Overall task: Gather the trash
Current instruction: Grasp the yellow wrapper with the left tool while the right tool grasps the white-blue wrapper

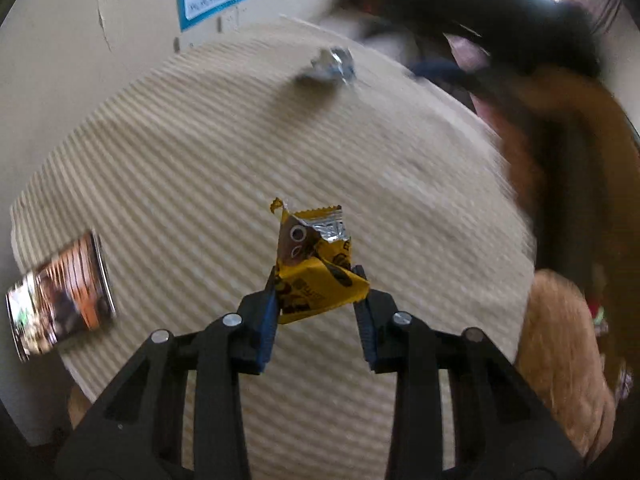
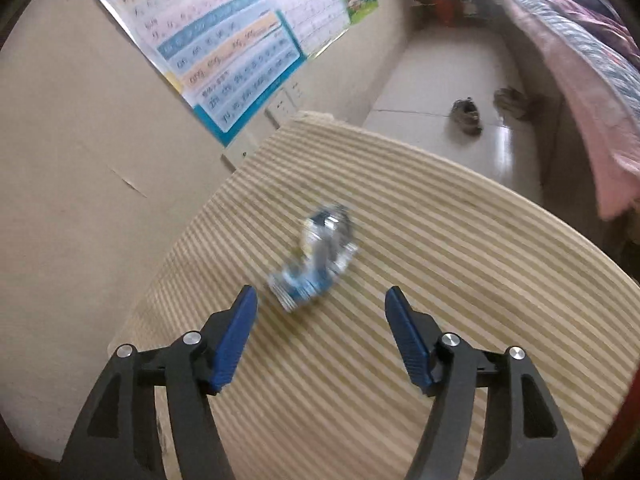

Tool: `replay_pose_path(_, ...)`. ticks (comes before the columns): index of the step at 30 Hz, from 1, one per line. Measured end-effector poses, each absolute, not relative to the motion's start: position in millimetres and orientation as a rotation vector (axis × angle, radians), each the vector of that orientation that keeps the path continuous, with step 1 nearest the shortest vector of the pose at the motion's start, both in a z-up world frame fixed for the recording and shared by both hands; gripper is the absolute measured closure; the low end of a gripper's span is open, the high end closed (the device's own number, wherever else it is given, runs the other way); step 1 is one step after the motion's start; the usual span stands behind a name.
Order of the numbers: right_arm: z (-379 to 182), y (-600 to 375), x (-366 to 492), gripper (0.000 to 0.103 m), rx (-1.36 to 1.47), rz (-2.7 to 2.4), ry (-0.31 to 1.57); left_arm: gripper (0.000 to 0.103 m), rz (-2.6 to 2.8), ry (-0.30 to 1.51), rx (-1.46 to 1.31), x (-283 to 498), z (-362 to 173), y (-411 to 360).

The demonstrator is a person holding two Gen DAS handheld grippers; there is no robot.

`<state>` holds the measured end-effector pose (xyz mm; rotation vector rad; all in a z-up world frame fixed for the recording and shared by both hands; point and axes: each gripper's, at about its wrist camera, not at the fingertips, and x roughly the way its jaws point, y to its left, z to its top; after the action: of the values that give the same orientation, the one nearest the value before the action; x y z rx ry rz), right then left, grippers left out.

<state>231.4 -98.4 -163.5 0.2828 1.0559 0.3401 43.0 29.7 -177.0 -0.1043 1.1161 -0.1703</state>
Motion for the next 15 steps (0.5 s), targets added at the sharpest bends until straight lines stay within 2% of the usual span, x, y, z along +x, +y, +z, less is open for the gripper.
replay_pose_path(9,-201,-44,270,0.040,0.184,0.292,1.171,0.070,-0.177,1.161,-0.125,40,-194,33)
replay_pose_path(13,-206,-47,274,0.054,0.212,0.279,1.184,0.070,-0.160,1.177,-0.156,50,-201,45)
replay_pose_path(15,-203,-51,269,0.069,0.198,0.295,1.174,0.070,-0.154,1.180,-0.168,50,-202,49)
